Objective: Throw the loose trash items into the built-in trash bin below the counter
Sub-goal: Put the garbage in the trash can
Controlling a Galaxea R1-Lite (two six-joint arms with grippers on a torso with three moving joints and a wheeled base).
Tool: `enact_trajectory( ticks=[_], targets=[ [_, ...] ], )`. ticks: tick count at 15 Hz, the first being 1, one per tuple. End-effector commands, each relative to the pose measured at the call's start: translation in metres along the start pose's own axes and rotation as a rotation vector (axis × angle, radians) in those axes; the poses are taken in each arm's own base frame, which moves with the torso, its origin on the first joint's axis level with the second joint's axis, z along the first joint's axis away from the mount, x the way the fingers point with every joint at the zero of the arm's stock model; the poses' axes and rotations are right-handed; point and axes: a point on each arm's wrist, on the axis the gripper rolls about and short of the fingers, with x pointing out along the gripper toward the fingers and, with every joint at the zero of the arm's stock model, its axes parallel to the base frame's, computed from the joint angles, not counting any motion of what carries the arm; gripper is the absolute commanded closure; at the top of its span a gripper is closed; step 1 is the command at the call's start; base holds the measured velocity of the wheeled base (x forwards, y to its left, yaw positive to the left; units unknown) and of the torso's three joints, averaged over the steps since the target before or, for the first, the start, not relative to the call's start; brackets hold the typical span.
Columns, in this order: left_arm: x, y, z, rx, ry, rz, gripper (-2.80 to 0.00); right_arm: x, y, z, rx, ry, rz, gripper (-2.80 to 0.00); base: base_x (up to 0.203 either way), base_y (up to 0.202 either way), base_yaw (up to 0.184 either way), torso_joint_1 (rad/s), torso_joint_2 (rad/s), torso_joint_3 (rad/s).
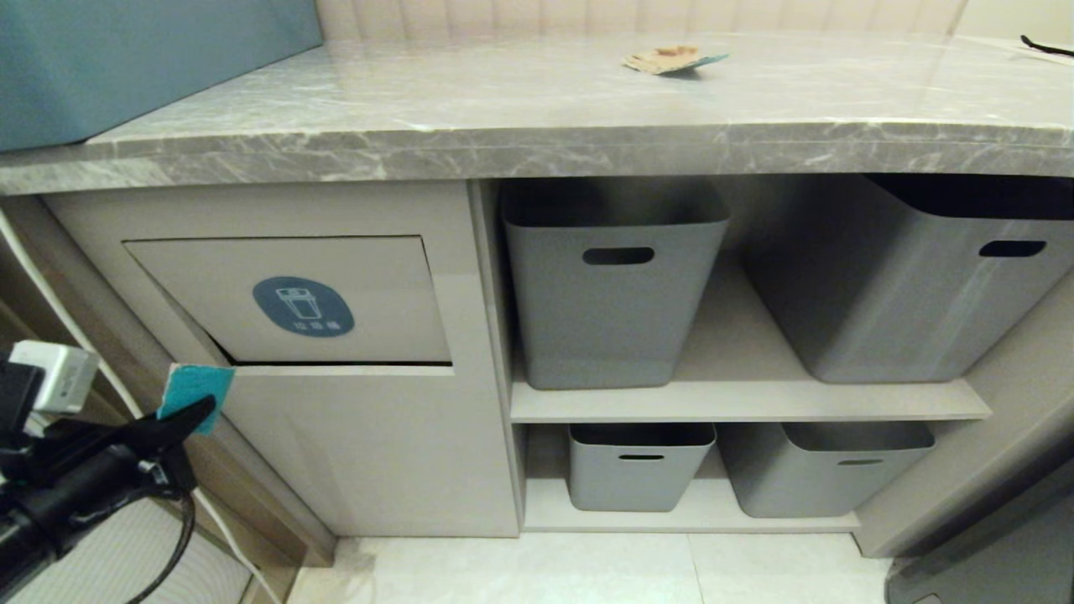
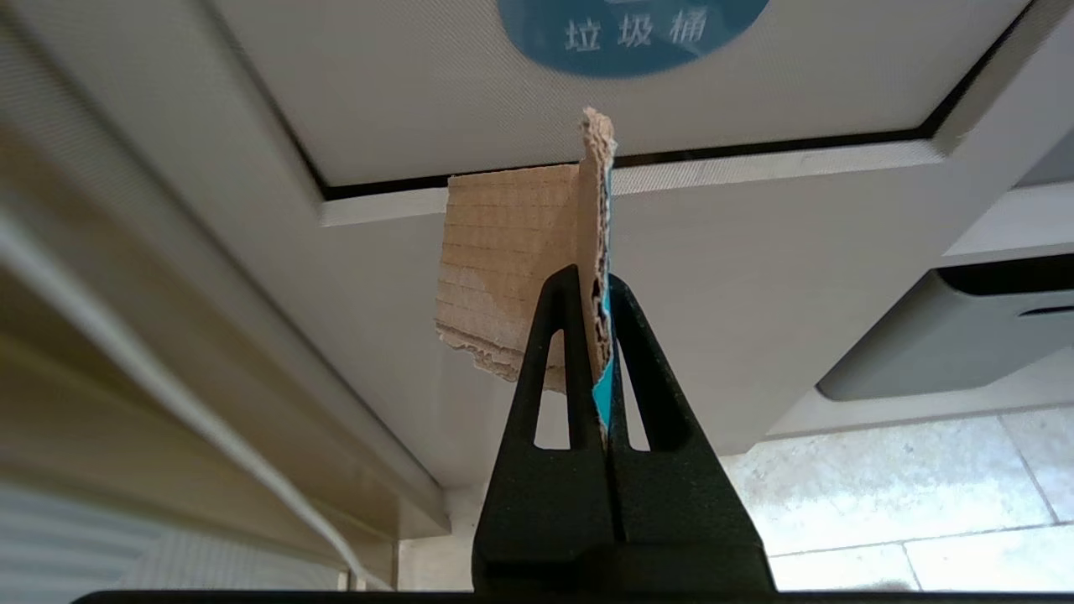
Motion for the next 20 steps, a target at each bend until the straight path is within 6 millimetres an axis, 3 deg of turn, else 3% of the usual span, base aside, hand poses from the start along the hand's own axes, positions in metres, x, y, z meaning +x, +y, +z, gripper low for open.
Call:
enact_trajectory(
  ticks=[1,4,6,12,16,20],
  targets=[
    [0.028,-0.005,-0.015,-0.007,0.071,-0.055,0.00,0.000,0.000,0.000,-0.001,0.000,0.001,0.00,0.000,0.000,0.000,0.000,0.00,0.000],
    [0.041,-0.016,-0.015,-0.027,0.074,-0.121,0.00,0.000,0.000,0.000,-0.001,-0.001,0.001,0.00,0.000,0.000,0.000,0.000,0.00,0.000],
    [0.050,-0.015,-0.020,0.099,0.085,-0.128,0.00,0.000,0.000,0.000,-0.001,0.000,0.001,0.00,0.000,0.000,0.000,0.000,0.00,0.000],
    [0.110,-0.025,0.003,0.346,0.003,-0.148,0.00,0.000,0.000,0.000,-0.001,0.000,0.001,0.00,0.000,0.000,0.000,0.000,0.00,0.000],
    [0.137,-0.024,-0.013,0.472,0.082,-0.065,0.00,0.000,0.000,0.000,0.000,0.000,0.001,0.00,0.000,0.000,0.000,0.000,0.00,0.000],
    [0.160,-0.029,-0.011,0.504,0.056,-0.060,0.00,0.000,0.000,0.000,-0.001,-0.001,0.001,0.00,0.000,0.000,0.000,0.000,0.00,0.000]
  ],
)
